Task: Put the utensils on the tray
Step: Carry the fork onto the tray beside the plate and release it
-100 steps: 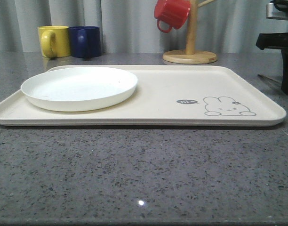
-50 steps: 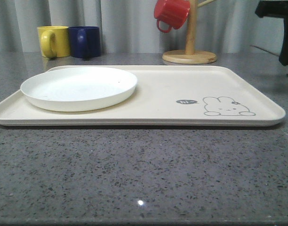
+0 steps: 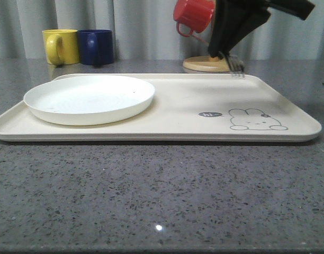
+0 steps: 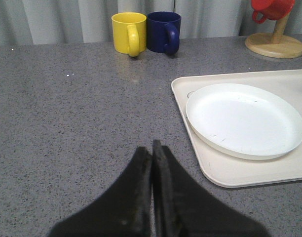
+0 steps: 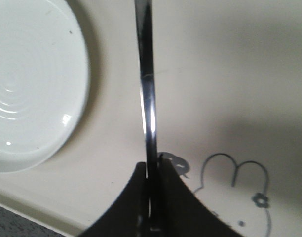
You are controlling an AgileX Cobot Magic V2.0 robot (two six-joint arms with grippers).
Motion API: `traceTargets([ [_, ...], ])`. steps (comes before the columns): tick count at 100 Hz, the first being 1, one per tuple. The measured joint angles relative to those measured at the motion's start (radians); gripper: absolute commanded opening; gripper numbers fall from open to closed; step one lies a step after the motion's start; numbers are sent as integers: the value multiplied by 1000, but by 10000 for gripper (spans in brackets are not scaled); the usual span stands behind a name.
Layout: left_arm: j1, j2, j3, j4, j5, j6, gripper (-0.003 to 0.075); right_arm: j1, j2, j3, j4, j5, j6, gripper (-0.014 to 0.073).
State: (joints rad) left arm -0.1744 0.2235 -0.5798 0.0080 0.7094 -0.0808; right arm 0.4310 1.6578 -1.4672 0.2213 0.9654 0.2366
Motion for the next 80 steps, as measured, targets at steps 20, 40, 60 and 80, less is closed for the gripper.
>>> traceTargets([
  [20, 0, 0, 0, 0, 0, 0, -19, 33, 83, -4, 4, -50, 150, -39],
  [40, 0, 0, 0, 0, 0, 0, -19, 33, 135, -4, 30, -98, 197, -39],
  [60, 0, 0, 0, 0, 0, 0, -19, 33, 151, -4, 41, -135, 221, -37],
  [80, 0, 0, 0, -1, 0, 0, -19, 33, 177, -4, 43, -138, 227, -15],
])
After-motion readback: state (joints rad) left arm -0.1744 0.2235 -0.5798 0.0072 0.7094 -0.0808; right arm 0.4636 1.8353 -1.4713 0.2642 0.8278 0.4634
